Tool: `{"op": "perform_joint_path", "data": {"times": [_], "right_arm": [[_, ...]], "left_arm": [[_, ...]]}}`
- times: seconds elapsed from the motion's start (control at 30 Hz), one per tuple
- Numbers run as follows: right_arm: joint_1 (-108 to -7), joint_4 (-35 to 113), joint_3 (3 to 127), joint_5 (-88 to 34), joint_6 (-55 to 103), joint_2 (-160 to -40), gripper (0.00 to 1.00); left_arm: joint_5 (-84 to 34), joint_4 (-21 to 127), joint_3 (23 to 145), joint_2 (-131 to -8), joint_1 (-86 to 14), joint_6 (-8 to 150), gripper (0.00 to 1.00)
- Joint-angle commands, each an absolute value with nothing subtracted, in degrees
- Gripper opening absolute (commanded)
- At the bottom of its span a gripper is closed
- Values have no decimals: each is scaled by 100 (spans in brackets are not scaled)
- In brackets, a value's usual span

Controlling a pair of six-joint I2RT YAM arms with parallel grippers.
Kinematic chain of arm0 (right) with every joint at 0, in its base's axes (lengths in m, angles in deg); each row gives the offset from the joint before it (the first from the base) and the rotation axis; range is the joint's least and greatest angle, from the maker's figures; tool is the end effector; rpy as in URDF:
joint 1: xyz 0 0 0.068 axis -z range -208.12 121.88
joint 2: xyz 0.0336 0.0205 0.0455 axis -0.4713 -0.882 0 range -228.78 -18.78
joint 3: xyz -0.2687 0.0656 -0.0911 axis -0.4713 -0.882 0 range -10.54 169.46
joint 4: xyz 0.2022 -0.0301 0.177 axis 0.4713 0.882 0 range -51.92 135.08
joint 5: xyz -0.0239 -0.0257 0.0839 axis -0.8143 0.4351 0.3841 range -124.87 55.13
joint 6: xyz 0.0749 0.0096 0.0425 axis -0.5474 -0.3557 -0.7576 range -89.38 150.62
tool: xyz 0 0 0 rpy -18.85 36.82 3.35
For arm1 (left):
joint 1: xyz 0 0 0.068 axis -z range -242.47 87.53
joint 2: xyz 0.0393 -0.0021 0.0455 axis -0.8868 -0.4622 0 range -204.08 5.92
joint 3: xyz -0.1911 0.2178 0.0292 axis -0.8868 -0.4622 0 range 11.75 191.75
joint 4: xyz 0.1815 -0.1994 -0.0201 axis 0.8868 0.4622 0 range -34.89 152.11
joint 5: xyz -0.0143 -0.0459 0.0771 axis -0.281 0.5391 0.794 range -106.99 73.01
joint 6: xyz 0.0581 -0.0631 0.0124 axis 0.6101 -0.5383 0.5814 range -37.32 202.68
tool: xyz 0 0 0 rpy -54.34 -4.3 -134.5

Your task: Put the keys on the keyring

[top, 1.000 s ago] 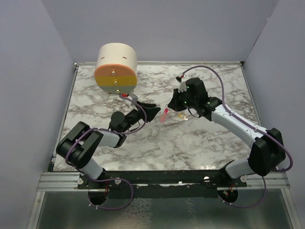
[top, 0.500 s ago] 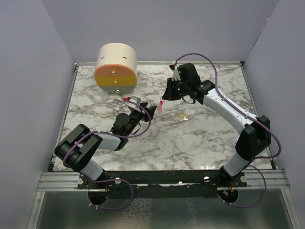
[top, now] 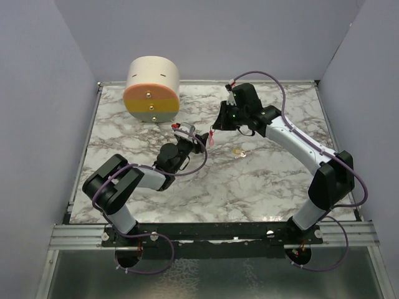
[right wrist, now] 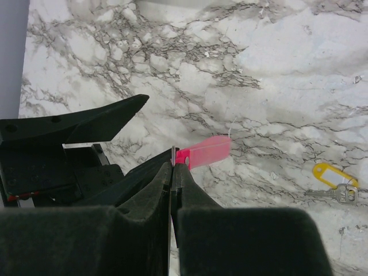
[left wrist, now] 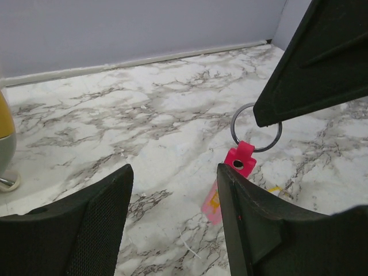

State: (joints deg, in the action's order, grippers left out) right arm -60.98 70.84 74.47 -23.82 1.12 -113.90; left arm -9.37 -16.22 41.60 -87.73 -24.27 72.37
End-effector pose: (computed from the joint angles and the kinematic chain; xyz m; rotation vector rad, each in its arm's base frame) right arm 0.3413 0.2378 0.3083 -0.1737 2.4238 0.7493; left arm 0.2835 -0.2103 0.2137 0.2448 1.4475 -0.5971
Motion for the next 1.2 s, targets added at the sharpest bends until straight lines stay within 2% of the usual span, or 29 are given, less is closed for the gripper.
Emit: {"op": "perform_joint_path", "data": {"times": [0.0, 0.2, 0.27, 0.43, 0.6, 0.87, 0.93, 1.03, 1.17], "right_arm": [[-6026, 6538, 7113, -2753, -272, -11138, 1], [-5981, 6372, 7007, -2762, -400, -11124, 1], [-5959, 6362, 7007, -2735, -413, -11131, 1], [-5895, 6315, 7008, -2693, -465, -11111, 1], [-5857, 6270, 7018, -2599, -502, -11104, 1], [-5853, 6159, 6970, -2416, -539, -11054, 1], [-5851, 6111, 6930, -2354, -558, -11029, 1], [-5848, 6061, 6881, -2241, -576, -11013, 1], [-5851, 6005, 6794, -2204, -583, -10990, 1]], "left_arm": [[-803, -1991, 4251, -9045, -2333, 7621, 63], [-791, -2686, 4077, -9341, -2271, 7769, 67], [-781, -2950, 4037, -9429, -2230, 7803, 71], [-853, -3248, 4027, -9577, -2095, 7908, 72], [-662, -3859, 3897, -9777, -1909, 8157, 85], [-150, -4016, 4165, -9997, -1814, 8501, 87], [42, -4238, 4237, -10132, -1775, 8651, 93], [202, -4538, 4360, -10354, -1697, 8963, 97], [231, -4576, 4531, -10527, -1624, 9125, 97]]}}
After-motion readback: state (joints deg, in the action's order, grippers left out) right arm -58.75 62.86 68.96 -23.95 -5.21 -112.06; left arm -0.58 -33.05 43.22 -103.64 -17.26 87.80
